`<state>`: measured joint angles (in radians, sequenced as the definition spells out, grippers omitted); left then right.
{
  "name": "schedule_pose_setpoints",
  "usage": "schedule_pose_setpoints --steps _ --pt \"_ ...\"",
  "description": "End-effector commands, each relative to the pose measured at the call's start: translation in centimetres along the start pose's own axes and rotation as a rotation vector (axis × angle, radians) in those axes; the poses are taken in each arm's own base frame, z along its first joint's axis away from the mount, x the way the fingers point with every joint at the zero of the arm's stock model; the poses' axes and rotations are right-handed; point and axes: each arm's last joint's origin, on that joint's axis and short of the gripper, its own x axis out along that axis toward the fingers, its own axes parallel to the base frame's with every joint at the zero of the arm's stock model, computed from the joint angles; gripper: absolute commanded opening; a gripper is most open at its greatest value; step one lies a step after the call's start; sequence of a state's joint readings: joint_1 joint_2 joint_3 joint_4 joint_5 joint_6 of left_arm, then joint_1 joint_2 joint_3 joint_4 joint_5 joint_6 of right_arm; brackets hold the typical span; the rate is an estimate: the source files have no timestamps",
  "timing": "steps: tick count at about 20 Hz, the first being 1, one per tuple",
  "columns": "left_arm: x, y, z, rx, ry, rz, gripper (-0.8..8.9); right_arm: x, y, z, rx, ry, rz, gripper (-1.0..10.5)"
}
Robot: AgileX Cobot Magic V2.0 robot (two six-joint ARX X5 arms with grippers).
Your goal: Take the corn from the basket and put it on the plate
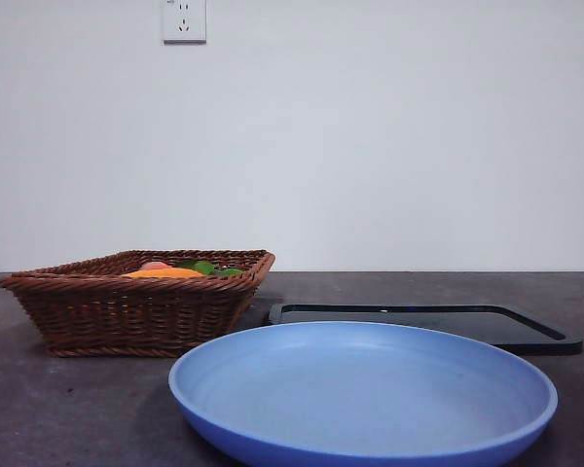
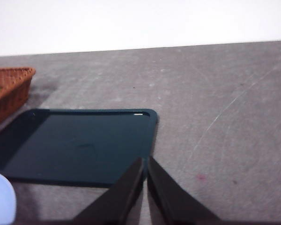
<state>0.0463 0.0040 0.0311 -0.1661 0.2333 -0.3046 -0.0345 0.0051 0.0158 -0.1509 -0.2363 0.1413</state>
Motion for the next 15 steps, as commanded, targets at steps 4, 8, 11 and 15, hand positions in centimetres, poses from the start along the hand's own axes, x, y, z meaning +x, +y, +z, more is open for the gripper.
schedule_pose_setpoints --steps 4,8,11,15 --pt "0.2 0.1 -0.5 -0.141 0.025 -0.037 0.07 -0.1 0.4 0.9 0.151 -0.078 0.105 0.0" --pt "-0.2 -0.5 0.4 -0.142 0.034 -0.099 0.07 -0.4 0.6 1.7 0.244 -0.069 0.105 0.0" --pt "-0.7 -1.0 1.5 -0.155 0.038 -0.100 0.07 -0.9 0.9 2.6 0.248 -0.054 0.131 0.0" --pt "-1.4 -1.7 3.1 -0.159 0.060 -0.120 0.07 -1.6 1.4 3.9 0.265 0.012 0.161 0.0"
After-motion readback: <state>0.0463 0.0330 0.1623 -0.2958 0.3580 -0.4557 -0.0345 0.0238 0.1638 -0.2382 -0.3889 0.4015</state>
